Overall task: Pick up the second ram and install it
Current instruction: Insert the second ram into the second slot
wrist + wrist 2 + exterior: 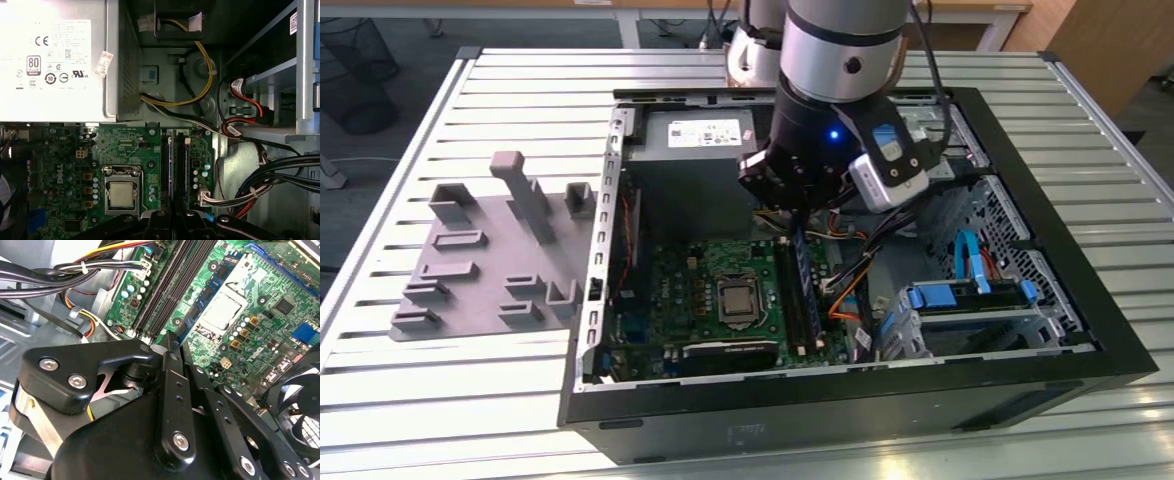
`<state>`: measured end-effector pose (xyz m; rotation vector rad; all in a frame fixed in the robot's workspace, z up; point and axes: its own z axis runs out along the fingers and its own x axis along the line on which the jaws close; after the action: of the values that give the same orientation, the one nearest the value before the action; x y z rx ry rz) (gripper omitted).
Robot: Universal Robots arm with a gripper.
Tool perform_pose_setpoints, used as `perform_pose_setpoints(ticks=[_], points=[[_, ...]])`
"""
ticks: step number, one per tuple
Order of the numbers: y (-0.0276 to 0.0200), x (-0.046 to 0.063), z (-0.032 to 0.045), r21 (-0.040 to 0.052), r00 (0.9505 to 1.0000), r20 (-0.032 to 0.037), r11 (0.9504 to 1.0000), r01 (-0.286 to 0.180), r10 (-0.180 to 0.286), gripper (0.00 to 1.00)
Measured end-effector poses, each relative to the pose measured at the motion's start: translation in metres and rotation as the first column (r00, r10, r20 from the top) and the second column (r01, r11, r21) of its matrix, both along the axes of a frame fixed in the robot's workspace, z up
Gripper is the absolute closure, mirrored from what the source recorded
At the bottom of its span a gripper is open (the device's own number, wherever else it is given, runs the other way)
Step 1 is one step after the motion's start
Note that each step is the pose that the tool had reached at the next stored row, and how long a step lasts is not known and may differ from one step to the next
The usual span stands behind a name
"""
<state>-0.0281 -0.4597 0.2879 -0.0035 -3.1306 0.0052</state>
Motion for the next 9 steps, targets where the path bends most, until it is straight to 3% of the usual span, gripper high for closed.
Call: perform_pose_setpoints(ticks=[9], points=[[-0.0005,0.0005,-0.0091,0.0000,1.0000,-0.0037,1.0000,0.000,0.000,0.86]])
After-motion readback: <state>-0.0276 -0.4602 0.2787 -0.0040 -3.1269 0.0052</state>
